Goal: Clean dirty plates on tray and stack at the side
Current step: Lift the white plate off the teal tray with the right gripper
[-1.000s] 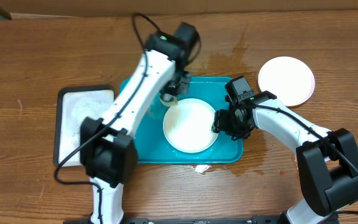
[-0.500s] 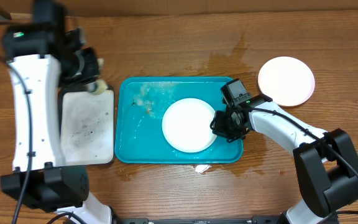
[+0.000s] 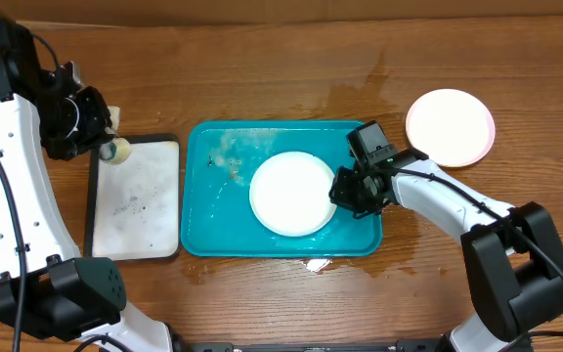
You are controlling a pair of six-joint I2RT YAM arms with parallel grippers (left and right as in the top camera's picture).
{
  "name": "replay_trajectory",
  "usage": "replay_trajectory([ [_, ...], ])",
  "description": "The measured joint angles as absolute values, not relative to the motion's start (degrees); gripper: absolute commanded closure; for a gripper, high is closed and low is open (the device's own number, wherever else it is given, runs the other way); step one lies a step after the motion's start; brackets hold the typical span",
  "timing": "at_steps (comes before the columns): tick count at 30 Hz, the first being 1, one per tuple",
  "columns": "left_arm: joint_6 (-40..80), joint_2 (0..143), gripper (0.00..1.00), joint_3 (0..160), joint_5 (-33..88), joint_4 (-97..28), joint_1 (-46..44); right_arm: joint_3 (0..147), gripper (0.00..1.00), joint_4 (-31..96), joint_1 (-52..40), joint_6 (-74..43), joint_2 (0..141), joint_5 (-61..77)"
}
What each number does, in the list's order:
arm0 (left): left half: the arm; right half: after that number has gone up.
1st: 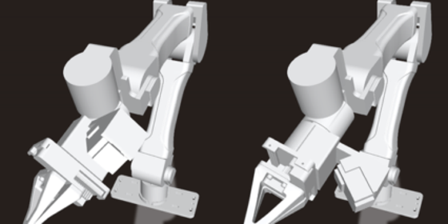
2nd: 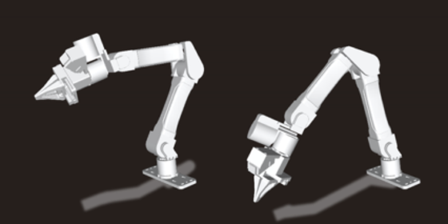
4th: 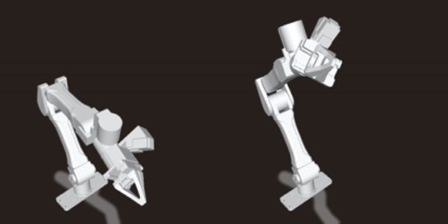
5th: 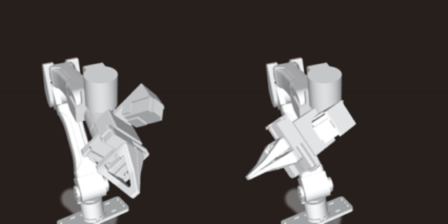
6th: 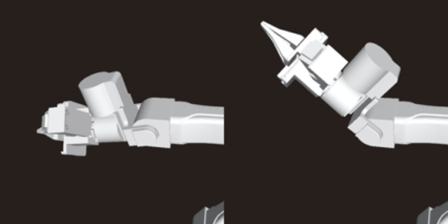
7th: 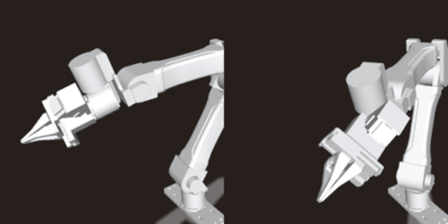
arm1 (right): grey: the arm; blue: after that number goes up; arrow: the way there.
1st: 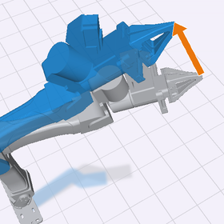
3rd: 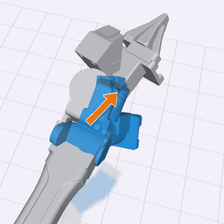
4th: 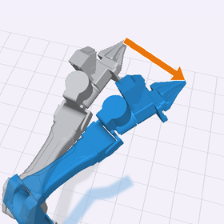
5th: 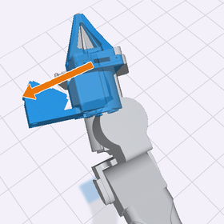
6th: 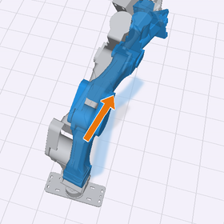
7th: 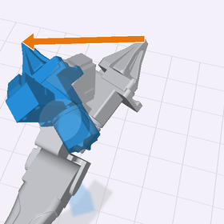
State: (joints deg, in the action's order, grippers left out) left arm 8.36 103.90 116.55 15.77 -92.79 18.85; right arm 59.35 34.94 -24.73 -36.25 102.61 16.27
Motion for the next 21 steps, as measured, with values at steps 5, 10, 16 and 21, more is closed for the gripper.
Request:
replay_trajectory([
  [5,7.4,103.9,0.96,116.6,15.9,-92.9,18.9,59.7,0.96,35.9,-24.8,-37.0,102.7,15.7],
  [10,6.8,103.9,0.96,116.6,15.9,-93.2,18.9,63.5,0.96,42.1,-24.8,-37.3,102.8,12.6],
  [16,6.0,103.9,0.96,116.6,15.9,-93.2,18.9,72.6,0.96,50.2,-24.8,-35.8,102.8,7.2],
  [21,5.8,103.9,0.96,116.6,15.9,-93.3,18.9,79.3,0.96,54.5,-25.8,-34.2,102.8,1.8],
])
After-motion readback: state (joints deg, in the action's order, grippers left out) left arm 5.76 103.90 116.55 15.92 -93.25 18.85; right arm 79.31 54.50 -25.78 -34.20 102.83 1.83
